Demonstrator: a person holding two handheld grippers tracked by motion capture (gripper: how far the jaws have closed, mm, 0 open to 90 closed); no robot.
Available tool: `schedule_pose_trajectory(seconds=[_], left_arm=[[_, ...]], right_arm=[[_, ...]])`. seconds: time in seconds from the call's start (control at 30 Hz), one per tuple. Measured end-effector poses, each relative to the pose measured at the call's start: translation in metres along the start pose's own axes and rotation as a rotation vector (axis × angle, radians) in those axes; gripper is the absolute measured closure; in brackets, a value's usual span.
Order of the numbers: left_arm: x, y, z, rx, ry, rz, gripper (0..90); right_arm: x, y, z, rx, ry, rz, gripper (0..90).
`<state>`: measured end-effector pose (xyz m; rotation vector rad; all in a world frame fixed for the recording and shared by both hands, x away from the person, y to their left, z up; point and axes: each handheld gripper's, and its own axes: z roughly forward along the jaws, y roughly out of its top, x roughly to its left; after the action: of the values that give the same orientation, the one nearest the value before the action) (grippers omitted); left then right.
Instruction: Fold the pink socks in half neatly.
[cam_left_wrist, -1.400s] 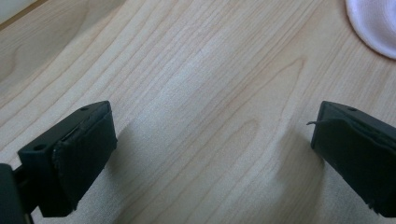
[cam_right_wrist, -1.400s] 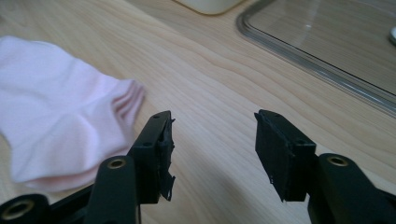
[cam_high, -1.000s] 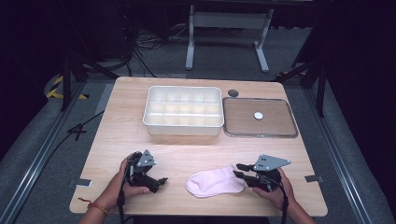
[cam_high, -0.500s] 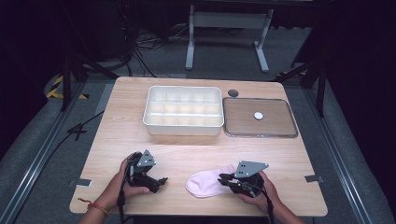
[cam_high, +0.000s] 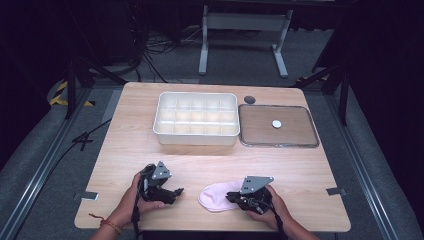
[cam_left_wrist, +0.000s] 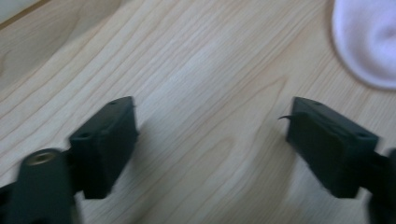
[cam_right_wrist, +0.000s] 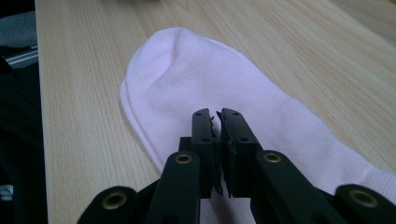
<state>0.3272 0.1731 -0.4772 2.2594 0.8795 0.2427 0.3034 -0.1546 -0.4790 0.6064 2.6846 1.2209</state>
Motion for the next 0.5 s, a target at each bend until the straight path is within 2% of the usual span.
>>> schedule_pose_trajectory(seconds=[0.07,0.1,0.27,0.4,0.5], left_arm=[[-0.003,0.005,0.002,-0.021,-0.048,-0.022,24.3],[-0.005,0.008,0.004,-0.034,-0.065,-0.035,24.5],[-0.024,0.023,0.014,-0.075,-0.111,-0.051,25.0],[-0.041,0.032,0.029,-0.048,-0.087,0.000,25.8],[-0.046,0.034,0.035,-0.036,-0.081,0.004,25.9]], right_arm=[[0.002,0.000,0.000,0.001,-0.009,-0.014,85.0],[0.003,0.001,0.001,0.001,-0.009,-0.022,85.0],[0.005,0.001,0.001,0.002,-0.014,-0.033,85.1],[0.005,0.001,0.001,0.004,-0.014,-0.047,85.0],[0.004,0.001,0.001,0.002,-0.010,-0.044,85.0]])
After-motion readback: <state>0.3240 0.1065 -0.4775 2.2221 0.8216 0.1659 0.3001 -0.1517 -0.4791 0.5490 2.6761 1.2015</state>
